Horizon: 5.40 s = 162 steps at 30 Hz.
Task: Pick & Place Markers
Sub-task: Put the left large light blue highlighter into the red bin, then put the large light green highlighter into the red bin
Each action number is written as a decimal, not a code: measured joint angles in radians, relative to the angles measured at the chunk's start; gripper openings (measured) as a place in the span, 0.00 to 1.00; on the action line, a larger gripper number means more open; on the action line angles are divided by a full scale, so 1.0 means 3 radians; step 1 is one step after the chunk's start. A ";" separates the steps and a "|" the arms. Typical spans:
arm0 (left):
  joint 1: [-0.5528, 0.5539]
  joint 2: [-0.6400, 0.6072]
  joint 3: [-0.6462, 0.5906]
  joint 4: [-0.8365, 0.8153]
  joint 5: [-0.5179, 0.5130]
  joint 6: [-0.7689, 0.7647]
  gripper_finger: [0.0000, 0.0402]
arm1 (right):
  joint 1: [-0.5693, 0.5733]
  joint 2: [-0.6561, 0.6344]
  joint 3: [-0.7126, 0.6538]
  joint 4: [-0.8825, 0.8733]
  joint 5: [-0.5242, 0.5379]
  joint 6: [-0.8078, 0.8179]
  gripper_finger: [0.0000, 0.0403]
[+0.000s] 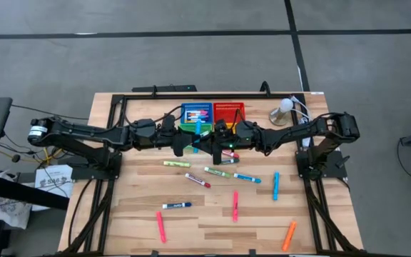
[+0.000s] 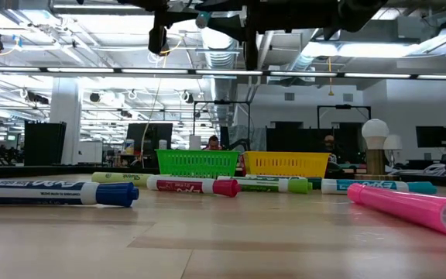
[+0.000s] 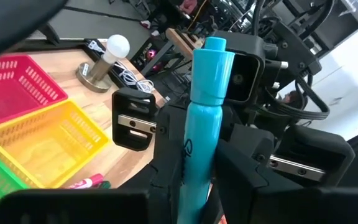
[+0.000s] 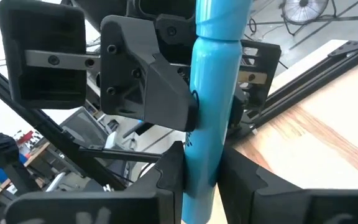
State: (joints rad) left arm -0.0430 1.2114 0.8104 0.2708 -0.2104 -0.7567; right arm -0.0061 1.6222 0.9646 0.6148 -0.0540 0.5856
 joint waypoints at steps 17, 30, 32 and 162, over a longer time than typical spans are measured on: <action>0.0006 -0.0542 0.0000 -0.0582 -0.0025 0.1062 0.63 | -0.0060 -0.0011 0.0001 -0.0314 0.0003 -0.0057 0.15; 0.0016 -0.1095 -0.0340 -0.1069 -0.0109 0.0913 0.66 | -0.0945 -0.0661 0.0005 -0.2166 0.0083 -0.0993 0.15; 0.0016 -0.1094 -0.0426 -0.1063 -0.0110 0.0901 0.66 | -0.1112 -0.0712 0.0064 -0.2457 0.0090 -0.1183 0.15; -0.0093 -0.0426 -0.0725 -0.1264 0.0496 0.1288 0.66 | -0.0934 -0.2092 -0.0808 -0.1720 -0.1182 -0.0914 0.27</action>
State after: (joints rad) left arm -0.0708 1.0834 0.5930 -0.1083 -0.0616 -0.3702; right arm -0.2863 0.9946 0.7222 0.0989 -0.4086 0.3114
